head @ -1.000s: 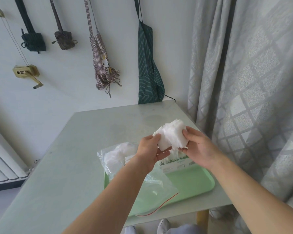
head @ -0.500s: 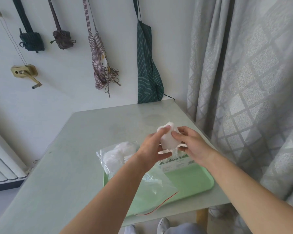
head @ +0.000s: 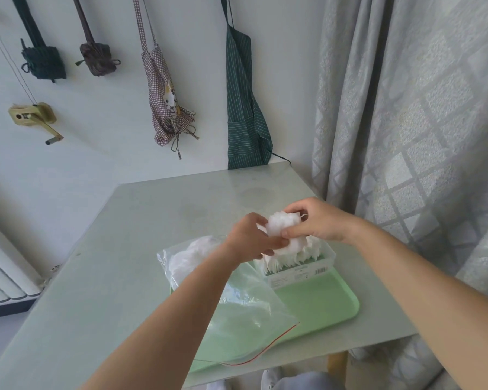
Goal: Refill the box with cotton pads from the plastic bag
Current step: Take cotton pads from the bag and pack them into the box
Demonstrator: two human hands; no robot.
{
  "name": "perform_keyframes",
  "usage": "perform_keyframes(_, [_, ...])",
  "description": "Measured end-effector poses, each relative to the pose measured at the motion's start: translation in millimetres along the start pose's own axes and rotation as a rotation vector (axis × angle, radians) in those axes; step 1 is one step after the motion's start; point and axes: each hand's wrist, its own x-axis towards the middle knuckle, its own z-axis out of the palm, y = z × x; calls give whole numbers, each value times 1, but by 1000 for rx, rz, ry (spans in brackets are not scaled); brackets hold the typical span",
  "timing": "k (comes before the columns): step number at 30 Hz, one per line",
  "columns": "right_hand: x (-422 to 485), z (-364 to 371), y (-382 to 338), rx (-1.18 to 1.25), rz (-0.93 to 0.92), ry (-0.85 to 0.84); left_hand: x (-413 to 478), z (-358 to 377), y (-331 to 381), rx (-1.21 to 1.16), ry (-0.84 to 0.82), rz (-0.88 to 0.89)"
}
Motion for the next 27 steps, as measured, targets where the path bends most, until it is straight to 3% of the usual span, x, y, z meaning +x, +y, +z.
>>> perform_keyframes(4, [2,5,15,228,112,84,15,-11,-14,122,53,77])
perform_keyframes(7, [0,13,30,510,221,150,28,-15,-24,396,141,181])
perform_keyframes(10, [-3,23,35,635,278,189,39,-10,-23,679,28,152])
perform_keyframes(14, [-4,34,37,679,311,168,50,-1,-27,825,-138,22])
perform_keyframes(21, [-1,45,51,469,284,71,53,6,-36,1003,-21,83])
perform_keyframes(27, [6,52,52,29,175,50,50,5,-39,994,27,103])
